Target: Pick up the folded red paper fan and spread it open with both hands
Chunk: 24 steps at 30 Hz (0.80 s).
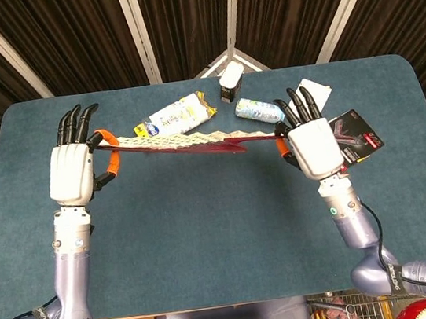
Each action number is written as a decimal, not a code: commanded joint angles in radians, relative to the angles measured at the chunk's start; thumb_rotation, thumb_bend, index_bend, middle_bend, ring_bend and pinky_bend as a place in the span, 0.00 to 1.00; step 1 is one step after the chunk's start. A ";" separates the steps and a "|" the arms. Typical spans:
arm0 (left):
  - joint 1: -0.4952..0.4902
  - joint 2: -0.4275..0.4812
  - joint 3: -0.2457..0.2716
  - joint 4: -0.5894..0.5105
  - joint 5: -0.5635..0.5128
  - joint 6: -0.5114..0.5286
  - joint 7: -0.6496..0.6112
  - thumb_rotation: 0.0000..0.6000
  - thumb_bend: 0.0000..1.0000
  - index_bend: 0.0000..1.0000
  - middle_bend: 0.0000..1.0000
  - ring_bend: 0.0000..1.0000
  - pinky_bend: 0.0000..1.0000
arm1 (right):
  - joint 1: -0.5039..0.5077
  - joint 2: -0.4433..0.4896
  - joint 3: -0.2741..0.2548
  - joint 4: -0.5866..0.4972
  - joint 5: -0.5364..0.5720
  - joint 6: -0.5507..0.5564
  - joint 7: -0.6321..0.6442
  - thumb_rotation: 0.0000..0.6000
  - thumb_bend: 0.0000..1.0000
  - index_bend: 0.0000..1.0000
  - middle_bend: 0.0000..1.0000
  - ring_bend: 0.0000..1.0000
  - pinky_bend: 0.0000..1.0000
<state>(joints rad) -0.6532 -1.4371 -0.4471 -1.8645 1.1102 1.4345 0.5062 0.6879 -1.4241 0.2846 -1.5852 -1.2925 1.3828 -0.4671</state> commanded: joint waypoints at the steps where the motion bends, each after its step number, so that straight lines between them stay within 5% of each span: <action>1: 0.000 -0.009 0.013 0.015 0.005 0.001 -0.004 1.00 0.67 0.61 0.10 0.00 0.00 | -0.012 -0.004 -0.014 0.014 -0.011 0.005 0.009 1.00 0.76 0.73 0.22 0.04 0.00; 24: 0.006 -0.078 0.095 0.131 0.038 -0.004 -0.052 1.00 0.64 0.54 0.09 0.00 0.00 | -0.095 -0.062 -0.107 0.144 -0.111 0.035 0.042 1.00 0.76 0.67 0.22 0.04 0.00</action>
<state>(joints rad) -0.6481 -1.5146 -0.3530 -1.7341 1.1480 1.4307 0.4548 0.5958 -1.4835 0.1802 -1.4434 -1.4012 1.4165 -0.4269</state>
